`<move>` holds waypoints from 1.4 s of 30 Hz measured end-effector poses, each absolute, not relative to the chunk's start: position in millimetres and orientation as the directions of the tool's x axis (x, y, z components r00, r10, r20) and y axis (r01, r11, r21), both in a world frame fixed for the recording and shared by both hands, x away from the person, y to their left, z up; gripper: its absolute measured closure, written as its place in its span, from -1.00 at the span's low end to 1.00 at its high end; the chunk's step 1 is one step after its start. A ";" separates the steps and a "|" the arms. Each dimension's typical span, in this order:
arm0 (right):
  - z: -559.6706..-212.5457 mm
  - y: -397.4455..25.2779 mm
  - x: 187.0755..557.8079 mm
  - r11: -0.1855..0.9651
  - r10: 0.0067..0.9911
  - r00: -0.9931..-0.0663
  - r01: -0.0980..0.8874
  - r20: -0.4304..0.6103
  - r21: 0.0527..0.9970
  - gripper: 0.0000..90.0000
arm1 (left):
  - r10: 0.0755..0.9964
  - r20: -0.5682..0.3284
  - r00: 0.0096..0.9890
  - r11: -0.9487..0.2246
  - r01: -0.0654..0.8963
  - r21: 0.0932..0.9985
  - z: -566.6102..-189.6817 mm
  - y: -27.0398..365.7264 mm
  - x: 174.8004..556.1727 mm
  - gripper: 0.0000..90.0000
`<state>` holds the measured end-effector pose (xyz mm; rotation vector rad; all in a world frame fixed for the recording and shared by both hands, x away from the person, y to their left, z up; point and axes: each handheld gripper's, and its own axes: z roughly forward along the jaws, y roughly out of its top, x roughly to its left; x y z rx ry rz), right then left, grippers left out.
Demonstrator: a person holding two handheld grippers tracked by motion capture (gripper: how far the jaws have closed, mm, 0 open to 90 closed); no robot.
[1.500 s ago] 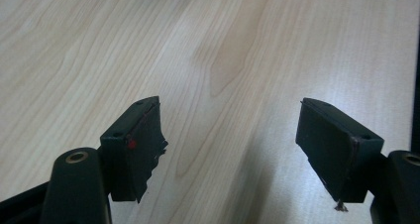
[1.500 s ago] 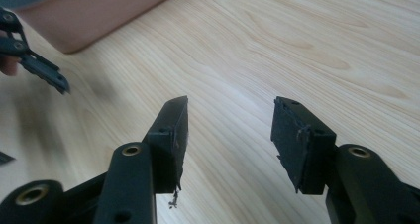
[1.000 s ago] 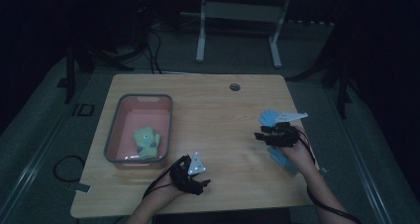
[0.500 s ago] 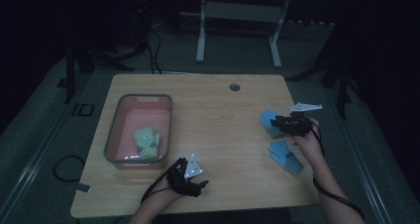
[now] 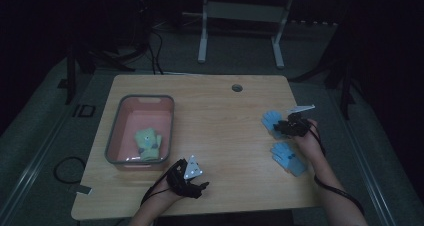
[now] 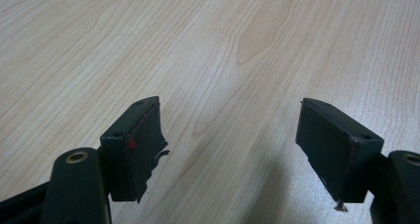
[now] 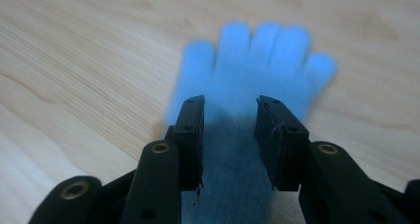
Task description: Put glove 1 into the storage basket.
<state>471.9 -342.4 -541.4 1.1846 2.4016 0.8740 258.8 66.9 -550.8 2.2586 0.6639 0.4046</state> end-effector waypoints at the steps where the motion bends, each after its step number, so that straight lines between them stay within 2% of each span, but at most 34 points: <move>1: -542.8 -341.8 471.6 0.470 0.798 -0.603 0.594 -0.026 0.653 0.44 | 0.569 0.087 0.818 -0.597 0.337 0.728 -550.8 66.8 258.4 -0.41; 7: -542.0 -335.2 470.3 0.461 0.814 -0.580 0.617 -0.028 0.637 0.84 | 0.568 0.090 0.818 -0.601 0.338 0.724 -551.9 66.9 258.3 -0.41; 13: -535.5 -326.4 468.8 0.433 0.846 -0.532 0.650 -0.033 0.624 0.94 | 0.577 0.086 0.813 -0.592 0.343 0.730 -551.6 67.8 259.0 -0.41; 15: -527.8 -323.0 466.4 0.405 0.856 -0.516 0.665 -0.006 0.627 0.95 | 0.571 0.090 0.816 -0.593 0.334 0.732 -551.6 67.5 258.5 -0.41; 17: -517.1 -316.6 461.3 0.404 0.860 -0.510 0.656 -0.021 0.637 0.95 | 0.565 0.091 0.820 -0.596 0.329 0.733 -551.4 67.3 258.3 -0.41; 25: -471.0 -283.9 431.5 0.368 0.845 -0.535 0.603 0.016 0.708 0.95 | 0.559 0.094 0.824 -0.599 0.323 0.732 -551.1 67.4 258.3 -0.41; 27: -465.7 -277.4 421.8 0.337 0.850 -0.525 0.600 0.040 0.726 0.95 | 0.557 0.097 0.825 -0.602 0.320 0.731 -551.0 67.4 257.9 -0.41; 29: -462.8 -265.7 408.9 0.369 0.843 -0.537 0.581 0.001 0.726 0.95 | 0.556 0.098 0.826 -0.604 0.320 0.730 -550.9 67.3 257.8 -0.41; 32: -460.6 -257.0 395.0 0.351 0.843 -0.537 0.581 0.022 0.734 0.95 | 0.550 0.089 0.830 -0.604 0.322 0.729 -550.8 67.6 258.2 -0.43; 36: -460.6 -246.7 380.1 0.337 0.839 -0.542 0.582 0.045 0.740 0.95 | 0.579 0.085 0.811 -0.576 0.333 0.746 -550.3 67.8 258.4 -0.65; 42: -466.1 -226.2 361.8 0.332 0.833 -0.550 0.584 0.060 0.741 0.94 | 0.559 0.047 0.828 -0.577 0.347 0.739 -553.5 69.8 259.8 -0.87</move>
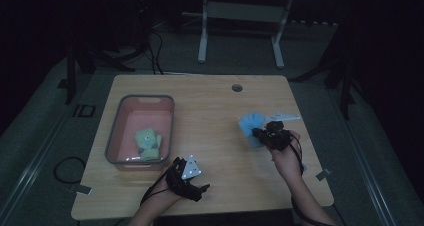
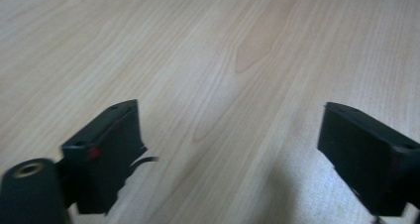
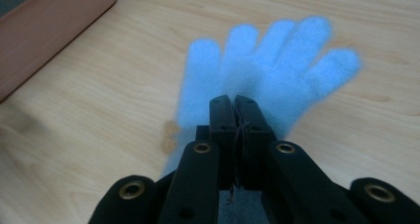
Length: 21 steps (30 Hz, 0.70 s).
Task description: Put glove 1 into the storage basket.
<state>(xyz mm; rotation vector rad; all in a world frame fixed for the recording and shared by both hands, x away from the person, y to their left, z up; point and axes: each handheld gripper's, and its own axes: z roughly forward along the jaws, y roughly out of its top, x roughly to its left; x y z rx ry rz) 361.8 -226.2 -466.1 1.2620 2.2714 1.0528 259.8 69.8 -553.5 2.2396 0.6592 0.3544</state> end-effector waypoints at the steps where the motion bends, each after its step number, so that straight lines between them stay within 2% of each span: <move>1: -467.3 -223.7 359.5 0.321 0.830 -0.552 0.588 0.078 0.742 0.94 | 0.558 0.041 0.829 -0.580 0.354 0.734 -555.7 69.5 260.4 -0.94; 10: -484.8 -206.7 346.9 0.291 0.833 -0.539 0.621 0.127 0.727 0.93 | 0.589 0.036 0.807 -0.553 0.371 0.746 -556.1 71.9 262.1 -0.95; 16: -501.2 -207.9 340.3 0.238 0.846 -0.503 0.653 0.176 0.719 0.93 | 0.580 0.054 0.813 -0.586 0.370 0.721 -559.9 69.2 261.3 -0.95; 21: -518.7 -200.9 335.5 0.246 0.865 -0.476 0.678 0.159 0.693 0.93 | 0.577 0.058 0.814 -0.590 0.367 0.719 -561.0 69.4 261.3 -0.95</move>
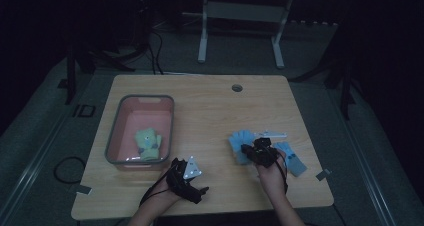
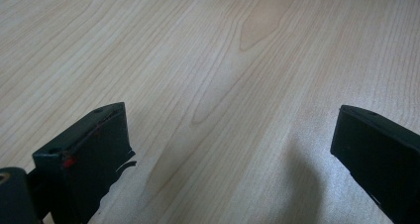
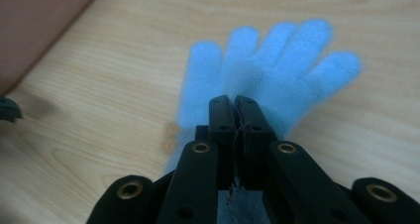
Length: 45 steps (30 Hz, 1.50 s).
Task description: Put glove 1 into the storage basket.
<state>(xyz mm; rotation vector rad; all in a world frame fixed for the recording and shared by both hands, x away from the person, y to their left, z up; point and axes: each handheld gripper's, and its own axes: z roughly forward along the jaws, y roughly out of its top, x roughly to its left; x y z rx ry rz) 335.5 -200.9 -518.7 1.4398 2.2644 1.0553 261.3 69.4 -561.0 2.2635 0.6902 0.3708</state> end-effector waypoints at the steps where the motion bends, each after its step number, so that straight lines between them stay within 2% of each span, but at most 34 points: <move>1: -522.2 -198.5 334.4 0.251 0.864 -0.478 0.680 0.157 0.689 0.93 | 0.575 0.060 0.816 -0.592 0.365 0.718 -561.4 69.4 261.2 -0.95; 8: -539.2 -184.1 330.7 0.264 0.865 -0.476 0.700 0.158 0.664 0.88 | 0.572 0.067 0.818 -0.593 0.356 0.722 -562.1 69.6 260.0 -0.95; 11: -546.7 -180.7 332.0 0.284 0.869 -0.476 0.705 0.137 0.649 0.73 | 0.566 0.070 0.821 -0.600 0.352 0.718 -563.3 69.7 260.0 -0.95; 13: -549.5 -182.6 333.1 0.265 0.865 -0.474 0.711 0.165 0.652 0.69 | 0.565 0.071 0.822 -0.599 0.350 0.720 -563.9 70.2 259.8 -0.95; 14: -548.7 -183.7 333.3 0.265 0.863 -0.476 0.710 0.167 0.652 0.61 | 0.565 0.069 0.822 -0.598 0.351 0.721 -563.9 70.4 259.7 -0.95; 19: -535.7 -191.5 331.9 0.270 0.854 -0.494 0.690 0.165 0.672 0.51 | 0.566 0.067 0.822 -0.594 0.350 0.725 -563.7 70.7 259.5 -0.95; 23: -523.0 -198.5 333.2 0.337 0.830 -0.548 0.637 0.101 0.693 0.48 | 0.561 0.066 0.825 -0.599 0.350 0.720 -564.2 70.5 259.3 -0.95; 26: -518.3 -209.5 337.9 0.392 0.807 -0.588 0.597 0.049 0.700 0.45 | 0.562 0.062 0.825 -0.596 0.351 0.723 -564.3 70.6 259.4 -0.95; 35: -506.7 -262.4 346.3 0.474 0.729 -0.684 0.520 0.014 0.711 0.49 | 0.561 0.055 0.826 -0.595 0.355 0.721 -565.1 71.1 260.4 -0.95; 45: -502.9 -325.7 346.4 0.480 0.728 -0.686 0.527 0.017 0.702 0.41 | 0.561 0.055 0.826 -0.595 0.356 0.720 -565.6 70.9 260.4 -0.95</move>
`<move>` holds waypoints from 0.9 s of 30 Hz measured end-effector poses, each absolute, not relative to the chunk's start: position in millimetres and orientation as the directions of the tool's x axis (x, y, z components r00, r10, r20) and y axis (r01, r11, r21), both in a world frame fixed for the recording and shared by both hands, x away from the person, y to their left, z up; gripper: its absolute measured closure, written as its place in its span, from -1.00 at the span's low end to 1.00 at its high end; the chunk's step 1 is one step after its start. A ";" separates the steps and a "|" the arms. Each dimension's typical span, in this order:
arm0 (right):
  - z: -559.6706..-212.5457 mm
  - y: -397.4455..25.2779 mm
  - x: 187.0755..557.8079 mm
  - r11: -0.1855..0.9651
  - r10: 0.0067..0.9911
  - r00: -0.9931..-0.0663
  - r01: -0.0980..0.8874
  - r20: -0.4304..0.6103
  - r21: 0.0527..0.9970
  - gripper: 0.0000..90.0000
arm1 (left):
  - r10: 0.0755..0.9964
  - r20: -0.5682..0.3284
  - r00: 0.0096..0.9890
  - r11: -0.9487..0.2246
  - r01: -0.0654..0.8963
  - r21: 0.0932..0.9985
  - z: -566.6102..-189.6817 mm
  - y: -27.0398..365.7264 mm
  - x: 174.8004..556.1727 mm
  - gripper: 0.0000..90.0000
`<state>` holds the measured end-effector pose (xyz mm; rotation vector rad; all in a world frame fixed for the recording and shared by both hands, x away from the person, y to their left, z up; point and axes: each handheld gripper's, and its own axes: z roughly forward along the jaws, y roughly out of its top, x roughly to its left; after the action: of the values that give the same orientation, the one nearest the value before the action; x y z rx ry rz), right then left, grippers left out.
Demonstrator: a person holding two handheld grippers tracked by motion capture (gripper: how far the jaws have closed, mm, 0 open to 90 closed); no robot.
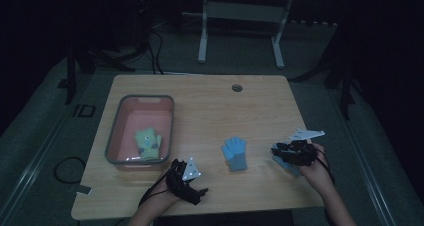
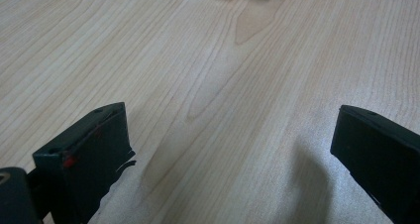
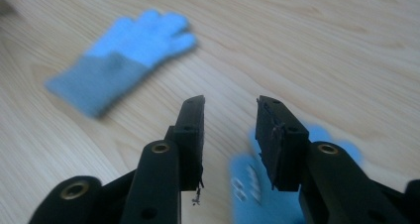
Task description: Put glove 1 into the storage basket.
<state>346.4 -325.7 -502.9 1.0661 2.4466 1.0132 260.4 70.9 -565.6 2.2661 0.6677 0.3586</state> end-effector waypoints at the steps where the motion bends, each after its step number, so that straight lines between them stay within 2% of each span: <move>1: -504.0 -331.0 346.2 0.479 0.730 -0.683 0.530 0.017 0.699 0.41 | 0.561 0.055 0.826 -0.596 0.356 0.719 -565.8 71.0 260.6 -0.95; 9: -515.2 -360.3 346.7 0.519 0.728 -0.686 0.559 0.008 0.647 0.34 | 0.565 0.051 0.824 -0.590 0.359 0.723 -566.4 72.2 260.6 -0.95; 21: -536.6 -370.7 351.9 0.573 0.708 -0.706 0.569 -0.007 0.590 0.31 | 0.559 0.056 0.827 -0.597 0.355 0.720 -567.3 72.4 260.6 -0.95; 23: -537.9 -369.9 350.2 0.575 0.708 -0.706 0.561 -0.018 0.596 0.39 | 0.559 0.057 0.827 -0.599 0.356 0.717 -567.7 72.3 260.6 -0.95; 25: -537.6 -369.5 349.0 0.566 0.717 -0.697 0.574 -0.010 0.592 0.70 | 0.557 0.060 0.828 -0.602 0.353 0.716 -567.7 72.1 260.3 -0.95; 27: -537.4 -367.1 347.9 0.552 0.740 -0.673 0.591 -0.019 0.589 0.81 | 0.556 0.063 0.829 -0.604 0.351 0.715 -567.8 71.8 260.3 -0.95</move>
<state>347.9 -367.1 -537.4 1.1077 2.5249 0.8108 260.3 71.8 -567.8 2.2760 0.6604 0.3628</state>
